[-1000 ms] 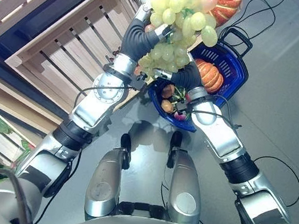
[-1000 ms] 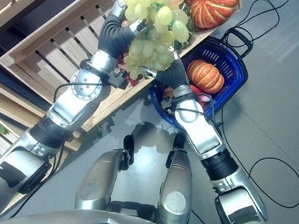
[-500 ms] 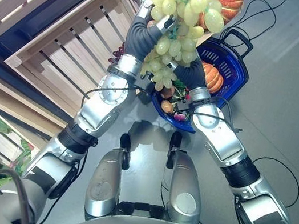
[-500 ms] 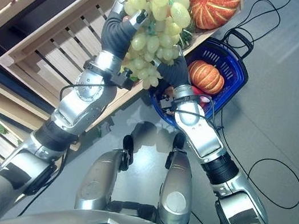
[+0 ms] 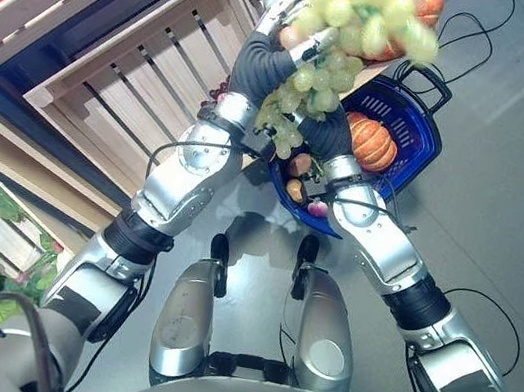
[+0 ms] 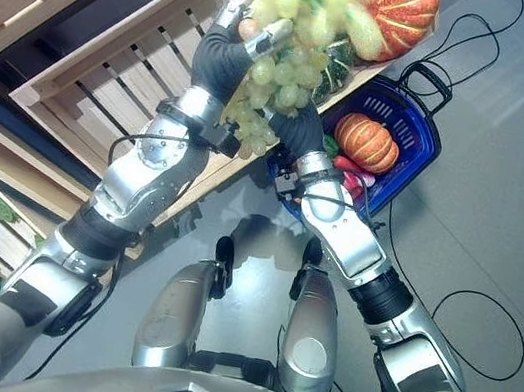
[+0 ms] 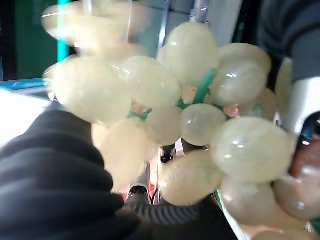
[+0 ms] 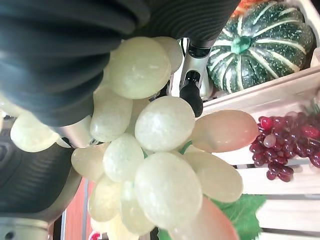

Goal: Pick up fruits and vegetables into the basket

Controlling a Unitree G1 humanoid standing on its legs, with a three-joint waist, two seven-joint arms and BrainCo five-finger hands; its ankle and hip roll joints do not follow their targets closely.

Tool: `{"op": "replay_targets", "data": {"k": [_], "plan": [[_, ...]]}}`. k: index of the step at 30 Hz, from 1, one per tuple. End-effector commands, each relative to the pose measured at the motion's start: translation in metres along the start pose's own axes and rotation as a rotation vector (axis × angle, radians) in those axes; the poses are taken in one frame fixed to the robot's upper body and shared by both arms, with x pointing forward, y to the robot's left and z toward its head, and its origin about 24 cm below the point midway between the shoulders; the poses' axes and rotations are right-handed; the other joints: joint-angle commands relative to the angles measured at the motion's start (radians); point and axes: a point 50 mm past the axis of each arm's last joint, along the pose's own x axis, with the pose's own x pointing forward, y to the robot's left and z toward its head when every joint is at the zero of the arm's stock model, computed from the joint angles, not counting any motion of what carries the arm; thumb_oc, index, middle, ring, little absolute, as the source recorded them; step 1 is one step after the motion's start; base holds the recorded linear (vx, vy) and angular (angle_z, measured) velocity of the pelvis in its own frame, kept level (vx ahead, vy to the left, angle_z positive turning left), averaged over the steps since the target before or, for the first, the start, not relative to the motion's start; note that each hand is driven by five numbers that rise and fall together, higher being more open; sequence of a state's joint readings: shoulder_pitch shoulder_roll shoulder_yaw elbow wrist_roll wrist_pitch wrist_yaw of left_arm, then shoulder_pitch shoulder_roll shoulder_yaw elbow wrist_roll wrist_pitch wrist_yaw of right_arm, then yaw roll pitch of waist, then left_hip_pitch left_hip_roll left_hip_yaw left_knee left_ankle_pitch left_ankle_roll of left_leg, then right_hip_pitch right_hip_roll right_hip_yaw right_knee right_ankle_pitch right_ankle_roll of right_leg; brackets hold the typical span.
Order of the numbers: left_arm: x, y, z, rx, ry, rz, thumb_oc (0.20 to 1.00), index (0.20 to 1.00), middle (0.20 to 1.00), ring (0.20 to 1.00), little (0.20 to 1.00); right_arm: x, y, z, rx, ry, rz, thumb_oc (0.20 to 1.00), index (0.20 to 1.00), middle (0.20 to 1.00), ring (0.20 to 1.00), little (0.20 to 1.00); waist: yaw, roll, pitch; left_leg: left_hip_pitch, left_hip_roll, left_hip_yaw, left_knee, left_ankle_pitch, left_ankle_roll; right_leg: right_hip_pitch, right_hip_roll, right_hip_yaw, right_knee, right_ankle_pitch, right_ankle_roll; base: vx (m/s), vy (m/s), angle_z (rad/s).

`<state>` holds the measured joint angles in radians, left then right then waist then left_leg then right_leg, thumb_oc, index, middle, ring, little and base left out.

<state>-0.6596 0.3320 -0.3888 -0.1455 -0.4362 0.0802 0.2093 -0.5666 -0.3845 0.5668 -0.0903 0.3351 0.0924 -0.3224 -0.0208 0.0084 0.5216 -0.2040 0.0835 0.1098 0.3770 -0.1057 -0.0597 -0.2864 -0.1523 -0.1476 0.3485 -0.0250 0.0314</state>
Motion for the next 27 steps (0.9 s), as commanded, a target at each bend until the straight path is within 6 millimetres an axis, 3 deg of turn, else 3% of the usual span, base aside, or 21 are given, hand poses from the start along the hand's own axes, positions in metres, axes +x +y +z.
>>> {"op": "replay_targets", "data": {"k": [1,6,12,16,20,27], "plan": [[-0.019,-0.041,-0.039,0.040,0.196,-0.149,1.000,1.000,1.000,1.000,1.000,0.003,0.035,0.104,0.183,-0.499,0.144,0.200,0.200,0.200,0.200,0.200,-0.002,-0.013,-0.102,0.010,-0.025,0.007,-0.041,-0.034,0.051,0.075,-0.039,0.004,-0.030,-0.070,0.066,0.00,0.000,0.00],[-0.029,-0.018,-0.061,0.054,0.311,-0.077,1.000,1.000,1.000,1.000,1.000,0.002,0.024,0.111,0.144,-0.544,0.097,0.200,0.200,0.200,0.200,0.200,0.000,0.001,-0.105,0.004,-0.022,0.006,-0.038,-0.030,0.045,0.071,-0.038,0.000,-0.026,-0.073,0.062,0.00,-0.023,-0.01],[-0.061,0.011,-0.080,-0.279,0.337,0.112,1.000,1.000,1.000,1.000,1.000,-0.007,-0.005,0.108,0.076,-0.559,-0.010,0.200,0.200,0.200,0.200,0.200,0.002,0.012,-0.104,-0.008,-0.013,0.009,-0.029,-0.029,0.042,0.054,-0.037,-0.007,-0.012,-0.077,0.053,-0.01,-0.039,0.00],[-0.096,0.042,-0.096,-0.468,0.318,0.361,1.000,1.000,1.000,1.000,1.000,-0.016,-0.032,0.099,0.031,-0.549,-0.114,0.200,0.200,0.200,0.200,0.200,0.005,0.015,-0.094,-0.016,-0.006,0.012,-0.013,-0.037,0.040,0.042,-0.035,-0.011,0.011,-0.088,0.043,-0.01,-0.046,-0.02],[-0.140,0.070,-0.112,-0.502,0.317,0.565,1.000,1.000,1.000,1.000,1.000,-0.027,-0.063,0.090,0.001,-0.526,-0.231,0.200,0.200,0.200,0.200,0.200,0.008,0.015,-0.078,-0.039,-0.001,0.017,-0.001,-0.037,0.039,0.020,-0.032,-0.013,0.028,-0.094,0.034,-0.03,-0.051,0.01],[-0.189,0.086,-0.134,-0.503,0.444,0.634,1.000,1.000,1.000,1.000,1.000,-0.044,-0.100,0.073,-0.038,-0.465,-0.370,0.200,0.200,0.200,0.200,0.200,0.000,0.026,-0.038,-0.083,0.006,0.030,0.014,-0.028,0.039,-0.034,-0.030,-0.016,0.068,-0.100,0.030,-0.05,-0.011,0.01]]}}
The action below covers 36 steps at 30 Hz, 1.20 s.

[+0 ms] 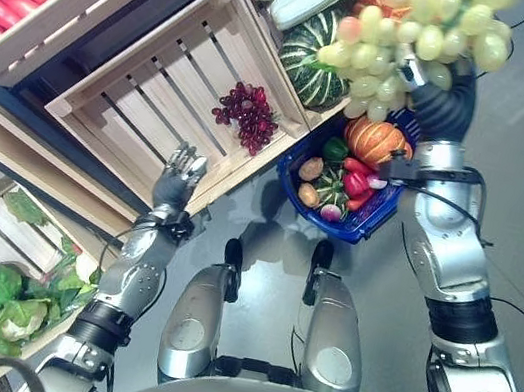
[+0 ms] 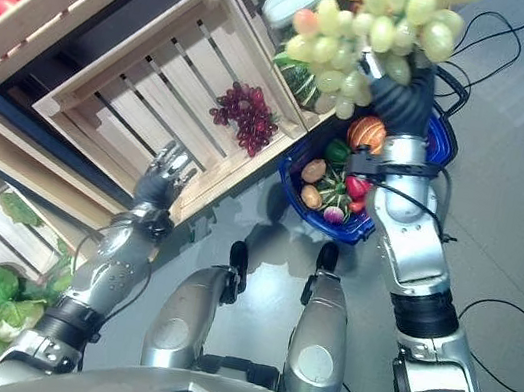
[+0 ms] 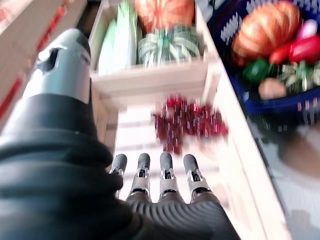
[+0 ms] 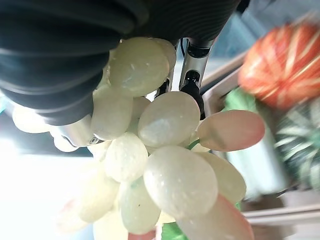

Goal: Pick up fruits and vegetables into the basket

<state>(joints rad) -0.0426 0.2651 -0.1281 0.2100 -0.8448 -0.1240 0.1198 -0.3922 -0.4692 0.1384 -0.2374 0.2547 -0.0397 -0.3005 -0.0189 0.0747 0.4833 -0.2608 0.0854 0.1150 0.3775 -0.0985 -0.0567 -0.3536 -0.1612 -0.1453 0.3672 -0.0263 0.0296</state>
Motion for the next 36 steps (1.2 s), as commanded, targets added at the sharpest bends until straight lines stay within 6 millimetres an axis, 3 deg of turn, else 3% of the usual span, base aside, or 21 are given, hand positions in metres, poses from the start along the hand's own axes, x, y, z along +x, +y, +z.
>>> {"op": "replay_targets", "data": {"k": [1,8,9,14,23,27,36], "plan": [[-0.006,0.013,0.008,-0.041,-0.032,-0.059,1.000,1.000,1.000,1.000,1.000,0.002,-0.009,0.034,0.073,-0.205,-0.033,0.200,0.200,0.200,0.200,0.200,-0.005,-0.037,0.012,-0.036,0.004,0.028,0.015,-0.033,0.037,0.019,-0.022,-0.018,0.059,-0.101,0.032,-0.08,0.026,-0.02],[-0.018,0.025,-0.028,-0.101,0.178,-0.097,1.000,1.000,1.000,1.000,1.000,0.002,-0.033,0.011,0.017,-0.104,-0.104,0.200,0.200,0.200,0.200,0.200,-0.013,-0.019,0.037,-0.107,-0.002,0.041,0.016,-0.016,0.041,-0.071,-0.025,-0.030,0.105,-0.106,0.030,-0.05,0.008,-0.03],[-0.021,0.028,-0.036,-0.092,0.231,-0.104,1.000,1.000,1.000,1.000,1.000,0.002,-0.036,0.006,0.015,-0.078,-0.112,0.200,0.200,0.200,0.200,0.200,-0.014,-0.015,0.037,-0.108,-0.005,0.034,0.023,-0.039,0.034,-0.077,-0.025,-0.024,0.126,-0.134,0.040,0.04,-0.017,0.01],[-0.033,0.039,-0.058,0.007,0.357,-0.112,1.000,1.000,1.000,1.000,1.000,0.009,-0.054,-0.011,0.004,0.028,-0.161,0.200,0.200,0.200,0.200,0.200,-0.009,0.003,0.037,-0.177,-0.012,0.040,0.020,-0.020,0.034,-0.157,-0.027,-0.036,0.166,-0.143,0.038,-0.03,-0.023,0.01],[-0.033,0.048,-0.039,0.373,0.234,-0.174,1.000,1.000,1.000,1.000,1.000,0.033,-0.105,-0.043,-0.048,0.296,-0.247,0.200,0.200,0.200,0.200,0.200,0.039,0.084,0.037,-0.333,-0.019,0.043,0.019,0.020,0.019,-0.339,-0.036,-0.057,0.259,-0.177,0.023,-0.01,-0.024,0.06],[-0.033,0.053,-0.029,0.386,0.175,-0.128,1.000,1.000,1.000,1.000,1.000,0.043,-0.124,-0.049,-0.090,0.371,-0.289,0.200,0.200,0.200,0.200,0.200,0.066,0.121,0.037,-0.400,-0.026,0.036,0.024,0.034,0.013,-0.415,-0.045,-0.062,0.301,-0.193,0.012,0.00,-0.040,0.07],[-0.044,0.063,-0.038,0.396,0.227,-0.145,1.000,1.000,1.000,1.000,1.000,0.045,-0.157,-0.067,-0.088,0.573,-0.346,0.200,0.200,0.200,0.200,0.200,0.102,0.173,0.037,-0.518,-0.035,0.012,0.050,0.040,0.017,-0.557,-0.055,-0.050,0.368,-0.210,-0.006,0.01,-0.027,0.17]]}}
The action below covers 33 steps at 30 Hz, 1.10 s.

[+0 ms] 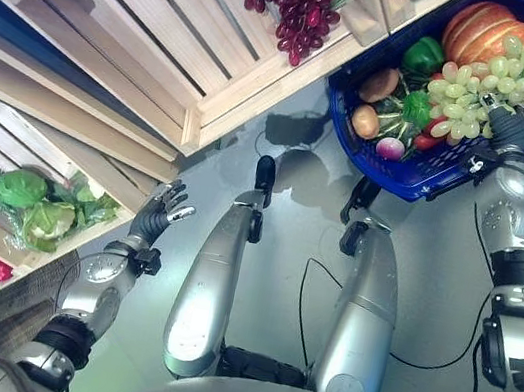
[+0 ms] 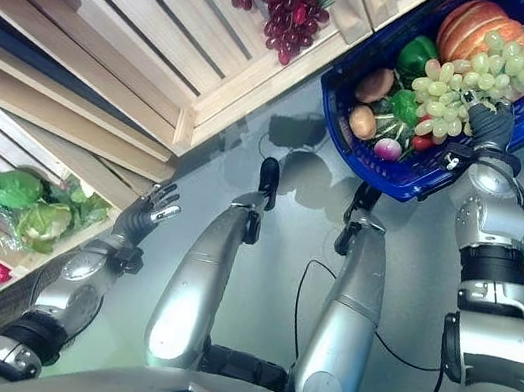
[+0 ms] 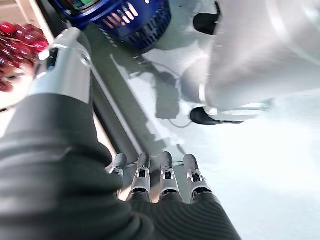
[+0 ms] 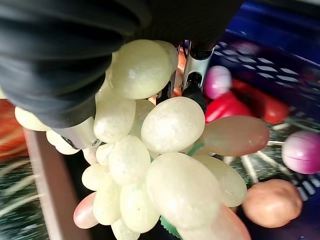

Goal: Pick up fruits and vegetables into the basket

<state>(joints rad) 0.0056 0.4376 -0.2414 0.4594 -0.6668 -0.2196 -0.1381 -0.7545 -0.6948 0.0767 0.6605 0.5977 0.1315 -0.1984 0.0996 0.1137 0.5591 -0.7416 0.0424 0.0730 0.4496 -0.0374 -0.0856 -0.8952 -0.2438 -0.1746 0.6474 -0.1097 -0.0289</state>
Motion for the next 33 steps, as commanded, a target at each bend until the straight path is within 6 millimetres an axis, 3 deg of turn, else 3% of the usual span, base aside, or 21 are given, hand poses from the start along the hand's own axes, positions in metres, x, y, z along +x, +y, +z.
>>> {"op": "replay_targets", "data": {"k": [1,9,16,17,18,29,32,33], "plan": [[-0.021,-0.002,-0.019,0.000,0.034,-0.020,1.000,1.000,1.000,1.000,1.000,0.004,-0.032,0.024,-0.064,-0.032,-0.035,0.200,0.200,0.200,0.200,0.200,-0.013,0.139,-0.039,-0.043,0.008,0.052,-0.020,-0.022,0.047,-0.024,0.025,-0.020,0.095,-0.129,0.050,0.02,0.018,0.13],[-0.019,-0.009,-0.006,0.047,-0.033,-0.088,1.000,1.000,1.000,1.000,1.000,0.011,-0.058,0.006,-0.056,0.167,-0.103,0.200,0.200,0.200,0.200,0.200,0.011,0.175,-0.039,-0.111,-0.004,0.035,0.000,-0.026,0.055,-0.104,0.012,-0.007,0.128,-0.137,0.041,0.01,-0.006,0.07],[-0.016,-0.019,0.011,0.111,-0.101,-0.136,1.000,1.000,1.000,1.000,1.000,0.008,-0.077,-0.005,0.005,0.212,-0.185,0.200,0.200,0.200,0.200,0.200,0.020,0.195,-0.039,-0.128,-0.011,0.029,-0.004,-0.026,0.062,-0.125,0.010,-0.003,0.126,-0.132,0.041,0.00,-0.019,0.07],[-0.015,-0.021,0.015,0.123,-0.119,-0.148,1.000,1.000,1.000,1.000,1.000,0.008,-0.080,-0.003,0.019,0.190,-0.230,0.812,0.812,0.812,0.812,0.812,0.019,0.197,-0.039,-0.129,-0.011,0.028,-0.003,-0.026,0.062,-0.125,0.011,-0.002,0.122,-0.128,0.042,-0.01,-0.021,0.03],[-0.015,-0.022,0.017,0.130,-0.129,-0.150,1.000,1.000,1.000,1.000,1.000,0.008,-0.080,-0.003,0.023,0.180,-0.237,1.000,1.000,1.000,1.000,1.000,0.018,0.197,-0.039,-0.129,-0.012,0.028,-0.003,-0.027,0.062,-0.124,0.013,-0.001,0.119,-0.128,0.043,0.00,0.000,0.00],[-0.016,-0.043,0.053,0.311,-0.358,-0.220,1.000,1.000,1.000,1.000,1.000,-0.001,-0.054,-0.002,-0.331,-0.040,-0.317,1.000,1.000,1.000,1.000,1.000,-0.023,0.161,-0.039,-0.046,-0.010,0.042,-0.051,-0.022,0.054,-0.033,0.045,-0.005,0.039,-0.100,0.057,-0.01,0.011,-0.01],[-0.017,-0.052,0.069,0.373,-0.448,-0.243,1.000,1.000,1.000,1.000,1.000,-0.011,-0.040,-0.022,-0.356,-0.038,-0.264,1.000,1.000,1.000,1.000,1.000,-0.048,0.144,-0.039,-0.001,-0.007,0.053,-0.073,-0.020,0.051,0.013,0.058,0.000,0.008,-0.090,0.063,-0.02,0.057,-0.08],[-0.016,-0.056,0.079,0.399,-0.503,-0.231,1.000,1.000,1.000,1.000,1.000,-0.020,-0.029,-0.038,-0.364,-0.038,-0.232,1.000,1.000,1.000,1.000,1.000,-0.064,0.131,-0.039,0.031,-0.006,0.057,-0.086,-0.020,0.050,0.048,0.067,0.003,-0.015,-0.085,0.068,-0.02,0.067,-0.18]]}}
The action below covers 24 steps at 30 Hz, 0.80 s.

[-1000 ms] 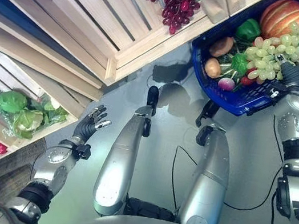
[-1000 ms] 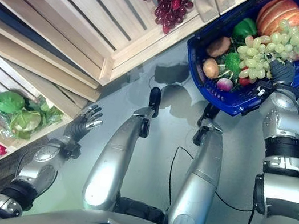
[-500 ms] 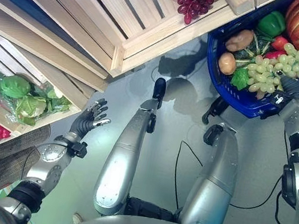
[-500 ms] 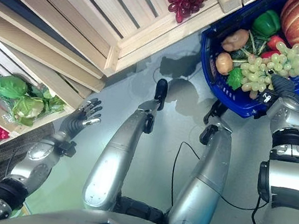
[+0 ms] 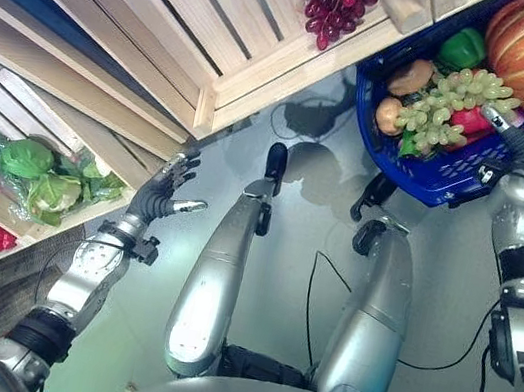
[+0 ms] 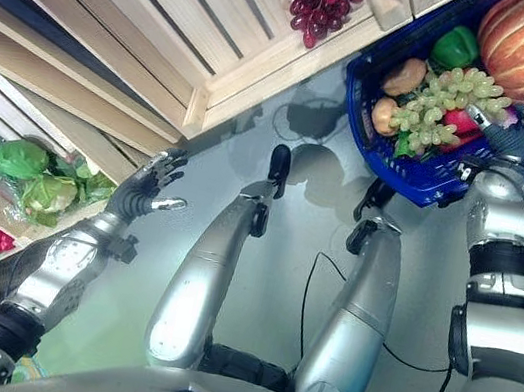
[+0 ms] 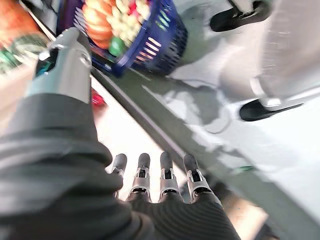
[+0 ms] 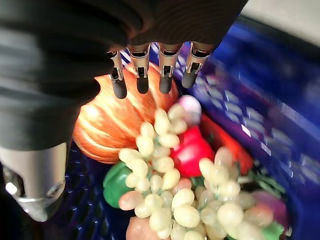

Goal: Pick up fruits and vegetables into the basket

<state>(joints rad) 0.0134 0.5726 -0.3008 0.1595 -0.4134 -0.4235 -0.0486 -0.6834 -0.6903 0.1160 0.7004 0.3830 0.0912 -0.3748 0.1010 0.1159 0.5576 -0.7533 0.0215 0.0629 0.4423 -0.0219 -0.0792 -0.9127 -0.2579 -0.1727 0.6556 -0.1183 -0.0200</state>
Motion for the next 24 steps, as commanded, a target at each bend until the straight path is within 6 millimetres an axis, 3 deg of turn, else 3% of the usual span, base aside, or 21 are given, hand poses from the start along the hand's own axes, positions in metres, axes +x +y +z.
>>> {"op": "replay_targets", "data": {"k": [1,3,6,8,15,24], "plan": [[0.002,-0.018,0.022,0.063,-0.158,-0.031,1.000,1.000,1.000,1.000,1.000,-0.016,-0.005,-0.020,-0.107,-0.056,-0.017,1.000,1.000,1.000,1.000,1.000,-0.074,0.122,-0.038,0.061,0.017,0.070,-0.085,-0.036,0.044,0.085,0.084,0.003,-0.035,-0.073,0.062,-0.01,0.051,-0.21],[0.003,-0.018,0.025,0.080,-0.179,-0.026,1.000,1.000,1.000,1.000,1.000,-0.020,-0.002,-0.024,-0.115,-0.065,-0.006,1.000,1.000,1.000,1.000,1.000,-0.078,0.117,-0.038,0.075,0.018,0.072,-0.089,-0.036,0.044,0.098,0.087,0.004,-0.043,-0.071,0.064,-0.01,0.024,-0.24],[0.009,-0.018,0.046,0.207,-0.304,0.018,1.000,1.000,1.000,1.000,1.000,-0.045,0.018,-0.040,-0.108,-0.089,0.048,1.000,1.000,1.000,1.000,1.000,-0.109,0.090,-0.038,0.135,0.025,0.081,-0.099,-0.045,0.044,0.160,0.091,0.014,-0.077,-0.061,0.074,-0.03,0.030,-0.15],[0.014,-0.015,0.064,0.366,-0.412,0.093,1.000,1.000,1.000,1.000,1.000,-0.065,0.026,-0.052,-0.077,-0.107,0.076,1.000,1.000,1.000,1.000,1.000,-0.133,0.069,-0.038,0.169,0.038,0.098,-0.122,-0.022,0.048,0.199,0.098,0.015,-0.125,-0.021,0.072,-0.07,0.030,-0.28],[0.015,0.012,0.076,0.939,-0.534,0.371,1.000,1.000,1.000,1.000,1.000,-0.106,0.025,-0.078,-0.077,-0.140,0.150,1.000,1.000,1.000,1.000,1.000,-0.209,0.011,-0.038,0.314,0.061,0.126,-0.131,-0.042,0.039,0.344,0.090,0.053,-0.194,0.002,0.101,0.02,0.043,-0.19],[0.012,0.051,0.079,1.409,-0.596,0.586,1.000,1.000,1.000,1.000,1.000,-0.126,0.009,-0.077,-0.170,-0.212,0.258,1.000,1.000,1.000,1.000,1.000,-0.292,-0.021,-0.038,0.437,0.071,0.163,-0.106,-0.078,0.031,0.462,0.073,0.101,-0.244,0.017,0.120,0.05,0.080,-0.17]]}}
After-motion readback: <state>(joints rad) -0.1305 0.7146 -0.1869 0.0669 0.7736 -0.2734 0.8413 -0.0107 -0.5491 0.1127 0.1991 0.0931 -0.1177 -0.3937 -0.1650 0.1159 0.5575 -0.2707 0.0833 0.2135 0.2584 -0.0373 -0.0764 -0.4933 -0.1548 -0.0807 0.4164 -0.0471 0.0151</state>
